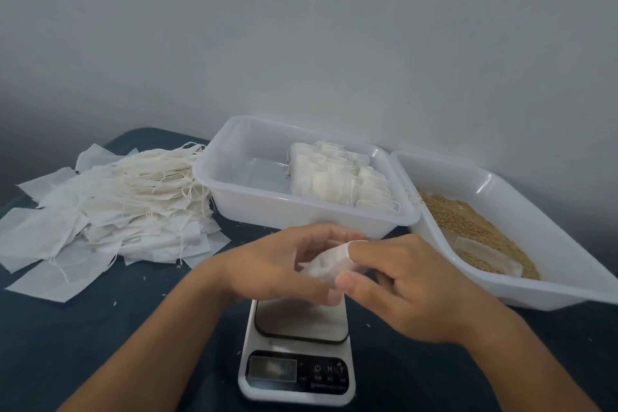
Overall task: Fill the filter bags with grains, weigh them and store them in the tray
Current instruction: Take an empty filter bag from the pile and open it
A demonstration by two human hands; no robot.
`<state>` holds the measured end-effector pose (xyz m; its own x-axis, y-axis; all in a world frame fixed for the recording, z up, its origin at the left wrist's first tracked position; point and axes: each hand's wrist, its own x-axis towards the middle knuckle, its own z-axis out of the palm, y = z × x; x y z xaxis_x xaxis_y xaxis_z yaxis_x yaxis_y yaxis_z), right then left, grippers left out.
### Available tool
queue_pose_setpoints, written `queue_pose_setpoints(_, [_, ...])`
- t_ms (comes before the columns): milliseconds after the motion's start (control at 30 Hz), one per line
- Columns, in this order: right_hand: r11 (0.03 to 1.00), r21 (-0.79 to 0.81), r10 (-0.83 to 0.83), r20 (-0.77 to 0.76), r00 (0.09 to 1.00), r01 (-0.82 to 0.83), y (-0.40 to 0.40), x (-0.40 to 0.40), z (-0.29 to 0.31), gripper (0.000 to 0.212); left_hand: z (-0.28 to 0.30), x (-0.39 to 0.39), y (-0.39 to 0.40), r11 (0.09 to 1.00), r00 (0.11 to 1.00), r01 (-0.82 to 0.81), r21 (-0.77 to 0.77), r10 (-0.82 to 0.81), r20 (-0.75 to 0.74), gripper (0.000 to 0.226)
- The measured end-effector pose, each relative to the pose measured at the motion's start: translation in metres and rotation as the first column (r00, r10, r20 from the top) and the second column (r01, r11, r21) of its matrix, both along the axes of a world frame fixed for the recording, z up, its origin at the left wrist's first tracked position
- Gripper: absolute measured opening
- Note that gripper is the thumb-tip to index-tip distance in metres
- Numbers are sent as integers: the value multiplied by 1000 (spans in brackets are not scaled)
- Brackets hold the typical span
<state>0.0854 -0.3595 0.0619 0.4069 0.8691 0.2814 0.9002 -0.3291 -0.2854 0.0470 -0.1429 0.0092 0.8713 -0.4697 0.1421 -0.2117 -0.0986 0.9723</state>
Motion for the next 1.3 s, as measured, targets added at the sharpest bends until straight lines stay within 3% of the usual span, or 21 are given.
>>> queue_pose_setpoints(167, [993, -66, 101, -18, 995, -102, 9, -6, 7, 27, 1, 1, -11, 988, 992, 107, 116, -114, 57, 31])
queue_pose_setpoints(300, [996, -19, 86, -106, 991, -88, 2, -2, 9, 31, -1, -1, -11, 997, 998, 54, 52, -52, -32, 25])
queue_pose_setpoints(433, [962, 269, -12, -151, 988, 53, -26, 14, 22, 39, -4, 1, -9, 997, 997, -71, 22, 71, -2, 24])
queue_pose_setpoints(533, [785, 493, -332, -176, 927, 375, -60, 55, 25, 39, -7, 2, -12, 988, 987, -157, 12, 157, 27, 24])
queue_pose_setpoints(567, [724, 459, -511, -144, 847, 515, -75, 74, 23, 35, -8, 3, -13, 983, 982, -185, 21, 184, 37, 26])
queue_pose_setpoints(633, [582, 170, -802, -39, 596, 795, -113, 112, 15, 31, -10, 4, -16, 970, 970, -240, 49, 237, 49, 36])
queue_pose_setpoints(667, [495, -30, -868, 19, 495, 869, -130, 127, 8, 40, -11, 5, -16, 965, 966, -258, 56, 255, 51, 39])
queue_pose_setpoints(733, [384, -290, -906, 66, 419, 876, -154, 149, -6, 52, -13, 7, -17, 959, 960, -276, 66, 272, 66, 38])
queue_pose_setpoints(967, [397, -533, -876, 22, 481, 747, -150, 160, -9, 29, -18, 10, -20, 941, 942, -337, -36, 337, -17, 27])
queue_pose_setpoints(1067, [363, -598, -841, 119, 527, 714, -140, 162, -12, 29, -18, 10, -20, 929, 930, -367, -38, 367, -22, 29])
queue_pose_setpoints(1300, [294, -624, -844, 186, 503, 724, -127, 170, -22, 35, -19, 11, -20, 933, 933, -358, -43, 359, 3, 23])
